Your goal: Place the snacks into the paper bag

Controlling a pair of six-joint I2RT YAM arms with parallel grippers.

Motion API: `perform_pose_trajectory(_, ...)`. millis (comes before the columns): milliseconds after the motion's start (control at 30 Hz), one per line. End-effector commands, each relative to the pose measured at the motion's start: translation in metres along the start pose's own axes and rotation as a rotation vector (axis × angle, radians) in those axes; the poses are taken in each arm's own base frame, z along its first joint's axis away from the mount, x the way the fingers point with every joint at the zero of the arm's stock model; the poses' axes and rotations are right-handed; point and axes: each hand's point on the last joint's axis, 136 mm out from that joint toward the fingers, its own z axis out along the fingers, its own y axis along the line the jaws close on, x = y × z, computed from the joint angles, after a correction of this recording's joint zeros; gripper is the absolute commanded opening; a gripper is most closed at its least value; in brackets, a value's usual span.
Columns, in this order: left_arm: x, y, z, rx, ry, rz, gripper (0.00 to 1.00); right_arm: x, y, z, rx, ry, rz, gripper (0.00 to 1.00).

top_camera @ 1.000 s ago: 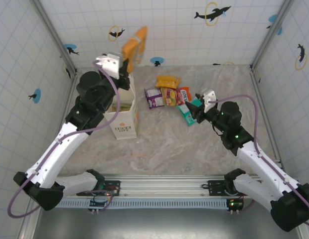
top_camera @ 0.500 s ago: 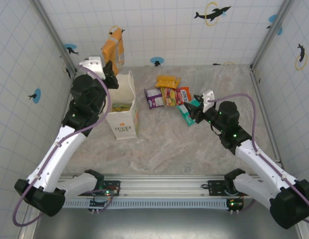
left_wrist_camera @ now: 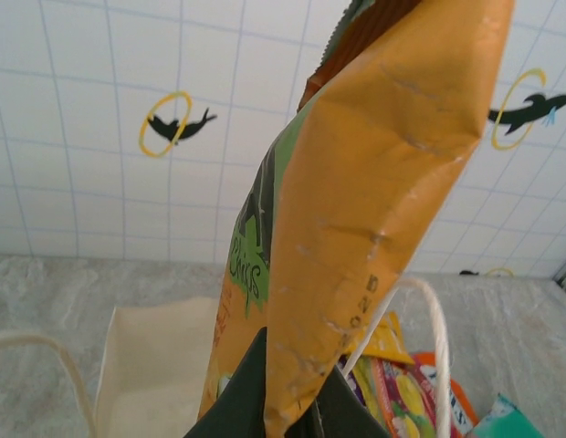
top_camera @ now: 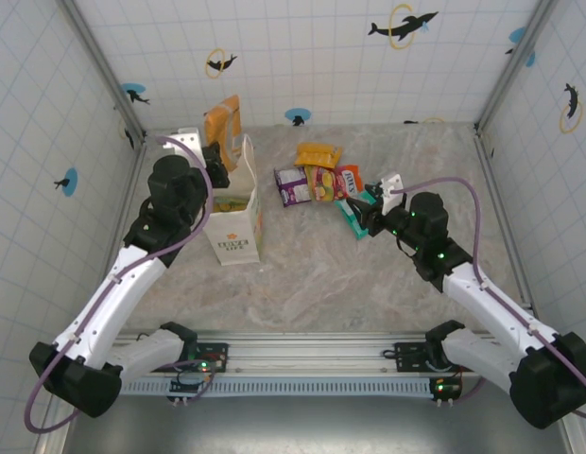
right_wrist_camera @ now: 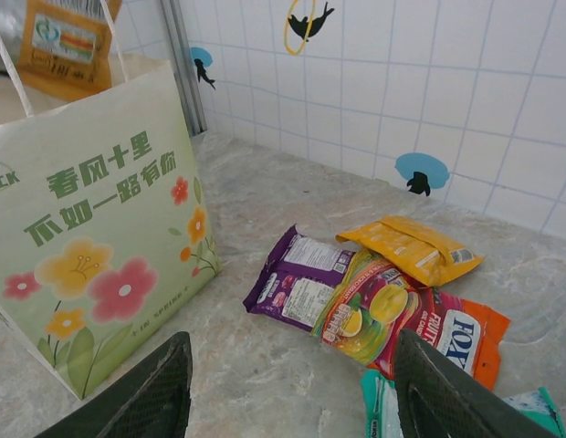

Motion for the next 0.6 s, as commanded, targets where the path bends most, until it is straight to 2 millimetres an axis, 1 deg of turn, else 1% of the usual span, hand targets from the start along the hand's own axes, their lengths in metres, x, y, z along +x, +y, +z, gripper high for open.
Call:
perform_pose_trajectory(0,0.003,0.001,0.003,0.000,-0.008,-0.029,0.11,-0.001,0.003,0.002,-0.017,-0.022,0.010,0.59)
perform_pose_trajectory(233,0.012,0.004,0.013,-0.014,0.004,-0.031,0.14,0.002,0.004,0.003,-0.018,-0.014,0.013,0.59)
perform_pose_trajectory(267,0.012,0.003,0.014,-0.012,0.004,-0.032,0.16,0.002,0.004,0.003,-0.018,-0.013,0.014,0.59)
perform_pose_trajectory(333,0.009,0.003,0.013,-0.014,-0.002,-0.035,0.26,0.003,0.004,0.003,-0.018,-0.009,0.016,0.60)
perform_pose_trajectory(433,0.000,0.003,0.009,-0.016,-0.023,-0.039,0.38,0.005,0.004,0.003,-0.018,0.000,0.023,0.61)
perform_pose_trajectory(567,-0.016,0.002,-0.001,-0.014,-0.050,-0.040,0.43,0.009,0.003,0.004,-0.016,0.013,0.036,0.61)
